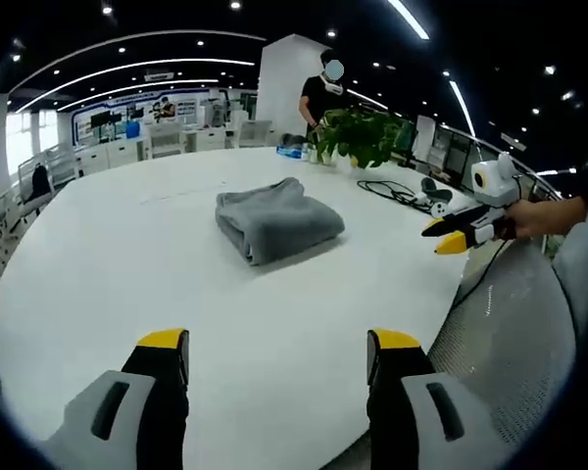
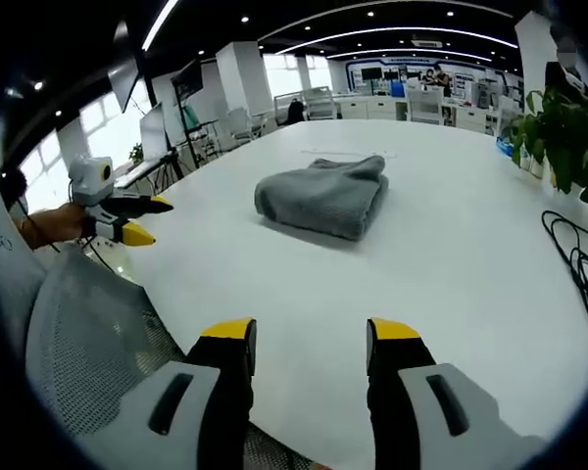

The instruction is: Fold the towel on the table until its edges align and the towel forms a compact rectangular stack.

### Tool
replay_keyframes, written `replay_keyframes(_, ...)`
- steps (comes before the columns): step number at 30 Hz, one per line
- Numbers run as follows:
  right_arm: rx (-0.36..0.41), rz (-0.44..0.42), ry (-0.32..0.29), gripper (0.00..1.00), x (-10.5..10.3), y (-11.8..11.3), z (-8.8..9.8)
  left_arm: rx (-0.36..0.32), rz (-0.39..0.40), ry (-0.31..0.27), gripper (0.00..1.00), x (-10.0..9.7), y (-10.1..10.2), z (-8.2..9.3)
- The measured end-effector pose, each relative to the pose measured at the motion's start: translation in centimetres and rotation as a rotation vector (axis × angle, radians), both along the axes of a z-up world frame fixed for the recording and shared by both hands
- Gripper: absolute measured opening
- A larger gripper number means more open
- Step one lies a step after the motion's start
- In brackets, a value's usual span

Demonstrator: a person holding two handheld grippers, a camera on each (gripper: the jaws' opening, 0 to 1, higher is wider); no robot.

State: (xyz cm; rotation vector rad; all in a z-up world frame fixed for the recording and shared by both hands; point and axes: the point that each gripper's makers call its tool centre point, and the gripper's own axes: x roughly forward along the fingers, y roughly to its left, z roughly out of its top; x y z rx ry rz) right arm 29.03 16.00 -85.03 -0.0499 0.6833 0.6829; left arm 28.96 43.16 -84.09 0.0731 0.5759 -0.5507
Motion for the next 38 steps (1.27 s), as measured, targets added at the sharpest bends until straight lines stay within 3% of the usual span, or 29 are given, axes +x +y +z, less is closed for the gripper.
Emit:
replay_keyframes(9, -0.005, -0.02, 0.006, 0.5, -0.7, -0.5, -0.1, -0.027, 0.031, -0.001, 0.78, -0.5, -0.3, 0.3)
replay_keyframes(16, 0.003, -0.042, 0.019, 0.63, -0.5, -0.8, 0.1, -0.002, 0.038, 0.009, 0.84, -0.7, 0.2, -0.4)
replay_keyframes(38, -0.036, -0.024, 0.048, 0.64, -1.0, -0.8, -1.1, 0.001, 0.011, 0.024, 0.85, -0.3, -0.4, -0.7)
